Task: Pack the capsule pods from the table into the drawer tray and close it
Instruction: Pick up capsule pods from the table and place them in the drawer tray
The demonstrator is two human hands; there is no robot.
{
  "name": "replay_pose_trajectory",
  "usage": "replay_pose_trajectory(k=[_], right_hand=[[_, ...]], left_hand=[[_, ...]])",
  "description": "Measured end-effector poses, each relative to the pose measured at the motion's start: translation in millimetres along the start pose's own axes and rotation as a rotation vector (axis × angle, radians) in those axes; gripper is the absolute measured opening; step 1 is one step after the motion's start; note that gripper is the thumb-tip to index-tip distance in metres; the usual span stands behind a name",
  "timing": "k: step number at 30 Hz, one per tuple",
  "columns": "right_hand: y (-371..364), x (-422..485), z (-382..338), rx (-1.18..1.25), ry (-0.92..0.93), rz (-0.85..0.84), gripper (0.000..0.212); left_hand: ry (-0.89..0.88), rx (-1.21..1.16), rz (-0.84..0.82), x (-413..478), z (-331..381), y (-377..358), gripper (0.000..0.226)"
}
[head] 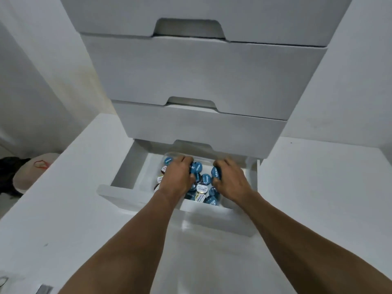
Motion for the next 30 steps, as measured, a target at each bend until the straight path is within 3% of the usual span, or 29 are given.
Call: replay_pose_trajectory(k=[4, 11, 16, 19, 26, 30], right_hand=[[-12, 8, 10, 0.086, -0.039, 0.041, 0.030], [-27, 26, 17, 0.082, -0.115, 0.098, 0.026], [-38, 41, 20, 0.066, -0.203, 0.069, 0.031], [-45, 47, 25, 0.090, -0.227, 0.059, 0.019], [-57, 58, 35, -0.048, -0.169, 0.009, 0.018], [-55, 59, 31, -0.199, 0.047, 0.075, 0.011]], left_hand=[[-0.001, -0.046, -0.094, 22, -10, -21, 0.044], [-0.096, -0.121, -0.114, 48, -23, -54, 0.034], [-0.138, -0.113, -0.194, 61, -31, -66, 0.050], [-0.188, -0.050, -0.242, 68, -33, -73, 0.050], [-0.343, 0.090, -0.294, 78, -40, -88, 0.048], [-0.376, 0.117, -0.309, 83, -41, -93, 0.044]])
Point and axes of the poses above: each hand's wrist, its own x-axis towards the middle knuckle, its own y-axis out of the back of the hand, z = x × y, the point moved 1 cm from there along x, towards the middle knuckle, and after that the axes turned 5 degrees about -y, right-handed, at the moved point
